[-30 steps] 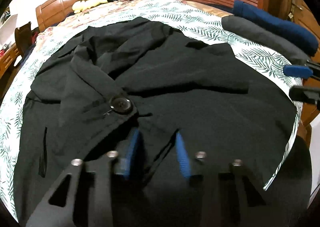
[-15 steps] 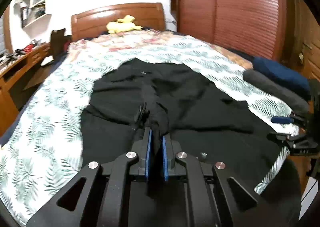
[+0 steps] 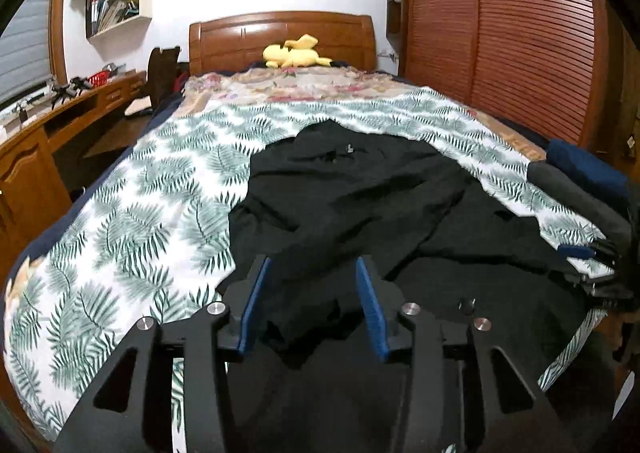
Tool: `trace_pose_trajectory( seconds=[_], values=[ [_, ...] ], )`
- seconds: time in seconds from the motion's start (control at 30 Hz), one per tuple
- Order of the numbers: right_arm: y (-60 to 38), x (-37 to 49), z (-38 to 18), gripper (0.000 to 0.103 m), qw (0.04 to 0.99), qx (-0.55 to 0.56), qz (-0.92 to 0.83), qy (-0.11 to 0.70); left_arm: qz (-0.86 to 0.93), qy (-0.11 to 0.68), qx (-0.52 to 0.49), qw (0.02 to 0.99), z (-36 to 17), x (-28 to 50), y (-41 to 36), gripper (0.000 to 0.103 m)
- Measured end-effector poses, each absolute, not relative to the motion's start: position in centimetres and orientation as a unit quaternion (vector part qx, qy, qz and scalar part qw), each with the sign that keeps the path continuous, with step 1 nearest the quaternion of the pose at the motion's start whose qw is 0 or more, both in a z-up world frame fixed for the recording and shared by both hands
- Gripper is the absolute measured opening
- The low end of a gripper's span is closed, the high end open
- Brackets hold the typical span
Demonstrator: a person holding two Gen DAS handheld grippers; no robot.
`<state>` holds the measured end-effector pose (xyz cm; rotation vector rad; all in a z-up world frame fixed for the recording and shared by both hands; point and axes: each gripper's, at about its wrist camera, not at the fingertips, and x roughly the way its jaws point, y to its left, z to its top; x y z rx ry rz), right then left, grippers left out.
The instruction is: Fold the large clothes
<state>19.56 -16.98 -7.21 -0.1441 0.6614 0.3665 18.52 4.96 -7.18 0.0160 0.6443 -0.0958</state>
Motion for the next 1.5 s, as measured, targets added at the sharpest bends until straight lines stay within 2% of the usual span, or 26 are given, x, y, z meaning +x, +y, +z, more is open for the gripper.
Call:
trace_pose_trajectory(
  seconds=[0.33,0.67,0.7,0.83,1.27,1.3,1.33,1.37,1.4,1.47,1.5],
  values=[
    [-17.2,19.1,-8.6,0.062,0.923,-0.080,0.164,0.338,-0.036,0.382,-0.019,0.923,-13.7,19.1,6.2,0.046],
    [-17.7,17.6,-8.0,0.062,0.925,-0.063,0.164,0.336,-0.038,0.360,-0.045,0.931,-13.6,19.4,7.4,0.046],
    [-17.8,17.6,-8.0,0.062,0.926,-0.062,0.163,0.335,-0.038,0.359,-0.039,0.932,-13.7,19.7,7.3,0.044],
    [-18.1,17.4,-8.1,0.062,0.925,-0.055,0.163,0.338,-0.046,0.380,-0.029,0.923,-14.3,20.5,7.1,0.005],
    [-19.6,16.6,-7.9,0.062,0.928,-0.041,0.152,0.339,-0.092,0.330,-0.005,0.939,-9.8,14.7,3.2,0.005],
    [-19.7,16.5,-7.8,0.062,0.928,-0.041,0.152,0.339,-0.076,0.329,0.002,0.941,-9.7,14.5,3.1,0.006],
    [-19.7,16.4,-7.8,0.062,0.928,-0.041,0.152,0.338,-0.068,0.328,0.005,0.942,-9.7,14.4,3.2,0.015],
    [-19.8,16.3,-7.7,0.062,0.928,-0.043,0.151,0.337,-0.066,0.325,0.002,0.943,-9.8,14.2,3.4,0.031],
    [-19.9,16.2,-7.7,0.062,0.929,-0.045,0.150,0.336,-0.068,0.322,-0.005,0.944,-9.8,14.0,3.8,0.041],
    [-20.2,16.0,-7.6,0.062,0.930,-0.047,0.147,0.335,-0.069,0.320,-0.020,0.945,-10.1,13.4,4.7,0.079],
    [-20.4,15.9,-7.6,0.062,0.930,-0.047,0.145,0.335,-0.068,0.318,-0.026,0.945,-10.3,13.1,5.1,0.083]
  ],
)
